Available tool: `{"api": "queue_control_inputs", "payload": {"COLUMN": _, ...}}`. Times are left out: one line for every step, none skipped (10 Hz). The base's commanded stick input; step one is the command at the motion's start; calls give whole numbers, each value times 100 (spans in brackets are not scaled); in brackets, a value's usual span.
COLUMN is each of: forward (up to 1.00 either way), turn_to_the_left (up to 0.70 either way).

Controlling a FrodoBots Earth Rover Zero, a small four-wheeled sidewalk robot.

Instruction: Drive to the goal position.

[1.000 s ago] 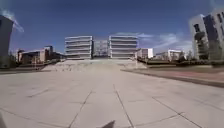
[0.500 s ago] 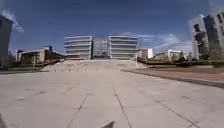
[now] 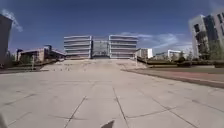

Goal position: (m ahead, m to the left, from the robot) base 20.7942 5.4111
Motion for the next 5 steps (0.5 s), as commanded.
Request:
{"api": "queue_control_inputs", "payload": {"forward": 54, "turn_to_the_left": -1}}
{"api": "queue_control_inputs", "payload": {"forward": 55, "turn_to_the_left": -1}}
{"api": "queue_control_inputs", "payload": {"forward": 55, "turn_to_the_left": -1}}
{"api": "queue_control_inputs", "payload": {"forward": 55, "turn_to_the_left": -1}}
{"api": "queue_control_inputs", "payload": {"forward": 54, "turn_to_the_left": -1}}
